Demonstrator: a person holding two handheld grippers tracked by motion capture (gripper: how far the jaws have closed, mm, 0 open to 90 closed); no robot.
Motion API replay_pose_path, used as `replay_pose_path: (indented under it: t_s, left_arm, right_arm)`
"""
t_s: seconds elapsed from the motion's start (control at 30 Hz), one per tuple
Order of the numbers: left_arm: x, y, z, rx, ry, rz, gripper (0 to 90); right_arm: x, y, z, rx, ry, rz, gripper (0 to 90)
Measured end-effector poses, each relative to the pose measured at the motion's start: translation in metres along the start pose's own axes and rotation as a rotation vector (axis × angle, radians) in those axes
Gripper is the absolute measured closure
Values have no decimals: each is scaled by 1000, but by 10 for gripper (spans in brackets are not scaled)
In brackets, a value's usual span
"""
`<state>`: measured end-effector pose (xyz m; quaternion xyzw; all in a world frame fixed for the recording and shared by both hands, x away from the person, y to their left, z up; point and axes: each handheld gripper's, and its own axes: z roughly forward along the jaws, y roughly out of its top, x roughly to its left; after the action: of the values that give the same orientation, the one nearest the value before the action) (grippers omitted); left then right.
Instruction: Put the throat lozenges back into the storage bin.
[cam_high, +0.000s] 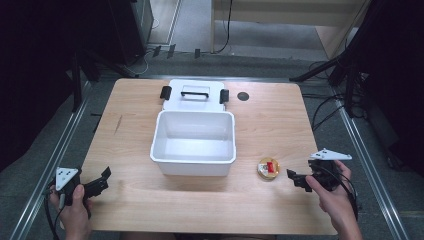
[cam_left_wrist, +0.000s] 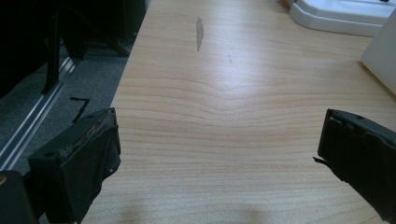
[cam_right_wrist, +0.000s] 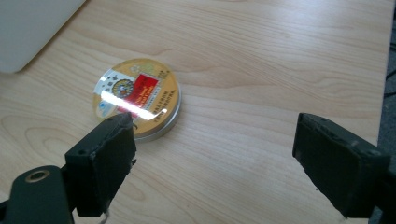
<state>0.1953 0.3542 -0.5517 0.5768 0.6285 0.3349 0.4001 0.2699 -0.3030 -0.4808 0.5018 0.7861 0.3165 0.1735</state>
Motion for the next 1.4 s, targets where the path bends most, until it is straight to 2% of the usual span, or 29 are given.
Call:
replay_pose_path:
  t_s: [0.03,0.07,0.1,0.2,0.27,0.33,0.4,0.47,0.57,0.63,0.73,0.8,0.87,0.9,0.93,1.07,1.27,1.4]
  left_arm:
    - [0,0,0,3,4,3,0]
    - [-1,0,1,3,6,4,0]
    - [-1,0,1,7,7,3,0]
    - [-1,0,1,7,4,4,0]
    - [-2,1,2,15,13,17,0]
    - [-3,1,2,20,16,26,0]
    - [-5,1,2,23,22,31,0]
    - [-4,1,3,22,17,29,0]
    - [-5,1,2,23,21,28,0]
    - [-5,1,2,23,21,29,0]
    - [-5,1,2,23,21,28,0]
    - [-4,1,3,23,19,28,0]
    - [-3,1,3,24,12,15,0]
    - [-3,1,3,24,12,15,0]
    - [-3,1,3,24,10,12,0]
    - [-3,1,3,28,8,13,0]
    - [-3,1,4,37,6,18,0]
    - [-4,1,4,39,-3,23,0]
  right_arm:
    - [4,6,2,27,-2,-27,131]
    - [4,6,2,27,-2,-27,131]
    - [7,11,3,54,6,-48,131]
    - [9,16,5,86,6,-67,130]
    - [11,23,8,143,-4,-102,129]
    - [12,24,8,158,-8,-109,129]
    - [14,31,9,220,-9,-138,127]
    - [14,33,10,233,-7,-144,127]
    - [16,42,14,317,-9,-176,118]
    - [16,44,15,331,-9,-180,113]
    - [23,52,24,402,-3,-217,100]
    - [24,54,26,413,3,-217,100]
    - [31,59,33,456,30,-216,89]
    - [31,59,33,456,30,-216,89]
    - [34,62,37,479,36,-227,77]
    - [40,69,43,517,38,-234,36]
    - [45,76,51,563,34,-220,1]
    - [47,79,55,571,22,-213,0]
